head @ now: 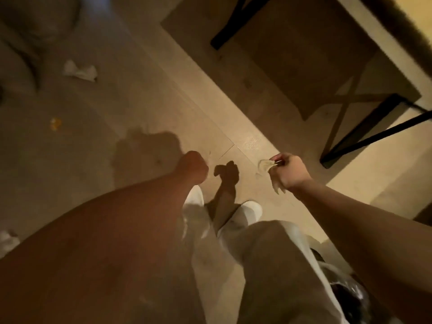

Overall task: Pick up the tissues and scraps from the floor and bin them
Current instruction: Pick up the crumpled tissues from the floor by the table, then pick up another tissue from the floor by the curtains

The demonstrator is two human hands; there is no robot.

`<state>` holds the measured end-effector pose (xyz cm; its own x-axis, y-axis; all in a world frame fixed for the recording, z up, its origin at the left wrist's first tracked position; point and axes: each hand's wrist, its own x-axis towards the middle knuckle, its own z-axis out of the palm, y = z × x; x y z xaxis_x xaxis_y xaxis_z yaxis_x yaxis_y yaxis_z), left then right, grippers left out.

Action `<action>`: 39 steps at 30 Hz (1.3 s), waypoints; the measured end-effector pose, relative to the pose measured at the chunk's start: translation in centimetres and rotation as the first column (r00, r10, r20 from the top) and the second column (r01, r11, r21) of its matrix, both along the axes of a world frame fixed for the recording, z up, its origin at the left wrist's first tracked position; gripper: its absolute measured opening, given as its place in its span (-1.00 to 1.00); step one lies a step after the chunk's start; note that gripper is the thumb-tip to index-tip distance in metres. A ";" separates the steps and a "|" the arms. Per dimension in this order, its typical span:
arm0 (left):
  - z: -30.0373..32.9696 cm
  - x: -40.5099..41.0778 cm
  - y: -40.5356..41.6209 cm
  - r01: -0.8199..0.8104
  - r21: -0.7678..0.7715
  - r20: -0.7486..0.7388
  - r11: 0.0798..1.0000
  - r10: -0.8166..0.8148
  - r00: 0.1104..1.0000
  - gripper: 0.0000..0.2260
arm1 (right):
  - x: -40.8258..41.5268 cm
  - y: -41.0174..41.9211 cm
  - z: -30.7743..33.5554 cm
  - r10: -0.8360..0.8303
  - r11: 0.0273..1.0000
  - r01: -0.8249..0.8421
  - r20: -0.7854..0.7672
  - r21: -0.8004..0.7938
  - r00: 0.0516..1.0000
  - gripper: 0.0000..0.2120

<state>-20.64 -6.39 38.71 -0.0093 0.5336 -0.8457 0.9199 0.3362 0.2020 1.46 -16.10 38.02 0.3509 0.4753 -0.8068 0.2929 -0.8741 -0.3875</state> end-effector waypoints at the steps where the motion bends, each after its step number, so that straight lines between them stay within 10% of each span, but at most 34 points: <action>1: 2.9 -1.2 -0.3 -0.019 0.000 0.010 1.000 0.019 1.000 -0.71 | -1.3 0.4 3.8 0.020 1.000 -0.020 -0.014 0.006 1.000 -0.80; 5: 13.4 -6.0 -1.0 -0.301 -0.024 0.069 0.953 0.302 0.951 -0.68 | -6.0 2.9 16.1 0.097 0.994 -0.093 -0.065 0.056 0.993 -0.74; 13: 23.3 -16.1 3.6 -0.780 -0.021 0.364 0.626 0.731 0.577 -0.79 | -17.6 11.9 25.7 0.236 0.955 -0.212 -0.097 0.207 0.967 -0.81; 18: 25.0 -26.0 7.3 -0.795 -0.023 0.406 0.607 0.732 0.547 -0.97 | -26.2 18.2 27.8 0.265 0.940 -0.233 -0.104 0.247 0.959 -0.85; 24: 24.4 -37.3 12.4 -0.848 0.054 0.374 0.527 0.777 0.506 -0.75 | -35.2 27.5 27.9 0.385 0.901 -0.347 -0.113 0.259 0.916 -0.85; 39: 16.2 -47.4 26.4 -0.999 0.005 0.327 -0.046 0.944 -0.042 -0.84 | -48.1 53.1 17.9 0.784 0.620 -0.781 -0.053 0.067 0.618 -0.83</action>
